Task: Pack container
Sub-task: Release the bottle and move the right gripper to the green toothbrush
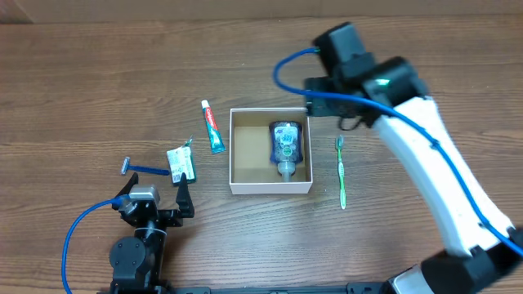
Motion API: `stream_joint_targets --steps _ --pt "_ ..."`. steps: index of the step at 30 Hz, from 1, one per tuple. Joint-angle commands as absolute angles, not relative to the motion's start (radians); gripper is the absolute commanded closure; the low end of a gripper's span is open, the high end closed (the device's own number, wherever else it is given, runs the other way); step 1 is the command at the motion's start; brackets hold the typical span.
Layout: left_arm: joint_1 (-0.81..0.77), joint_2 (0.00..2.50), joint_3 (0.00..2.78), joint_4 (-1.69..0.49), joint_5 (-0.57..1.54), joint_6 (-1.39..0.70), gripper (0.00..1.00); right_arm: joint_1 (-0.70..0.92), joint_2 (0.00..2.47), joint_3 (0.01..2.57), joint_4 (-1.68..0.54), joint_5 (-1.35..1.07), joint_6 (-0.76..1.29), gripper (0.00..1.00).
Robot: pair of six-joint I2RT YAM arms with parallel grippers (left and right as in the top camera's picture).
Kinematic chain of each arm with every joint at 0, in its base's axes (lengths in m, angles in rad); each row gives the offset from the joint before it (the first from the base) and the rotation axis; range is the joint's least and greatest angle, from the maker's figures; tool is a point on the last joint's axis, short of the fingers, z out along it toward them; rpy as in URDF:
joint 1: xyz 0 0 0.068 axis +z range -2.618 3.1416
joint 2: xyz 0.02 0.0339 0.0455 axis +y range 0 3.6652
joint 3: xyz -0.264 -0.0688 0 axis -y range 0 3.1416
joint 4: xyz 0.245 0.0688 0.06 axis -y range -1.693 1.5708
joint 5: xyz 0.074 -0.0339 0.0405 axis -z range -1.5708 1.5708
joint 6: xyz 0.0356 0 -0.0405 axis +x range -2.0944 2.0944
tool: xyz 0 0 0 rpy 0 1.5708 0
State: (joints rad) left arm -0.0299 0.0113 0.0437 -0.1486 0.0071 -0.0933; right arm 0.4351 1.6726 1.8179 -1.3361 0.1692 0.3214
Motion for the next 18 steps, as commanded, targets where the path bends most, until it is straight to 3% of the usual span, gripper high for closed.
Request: stream_joint_targets --steps 1,8,18 --pt "-0.02 0.005 0.036 -0.145 0.0 -0.07 0.0 0.372 1.633 1.845 -1.417 0.183 0.346 0.27" --pt "-0.02 0.005 0.036 -0.144 0.001 -0.07 0.0 0.314 1.633 1.694 -1.399 0.183 0.345 0.27" --pt "-0.02 0.005 0.036 -0.144 0.001 -0.07 0.0 0.307 1.633 1.368 -1.155 0.181 0.342 0.28"
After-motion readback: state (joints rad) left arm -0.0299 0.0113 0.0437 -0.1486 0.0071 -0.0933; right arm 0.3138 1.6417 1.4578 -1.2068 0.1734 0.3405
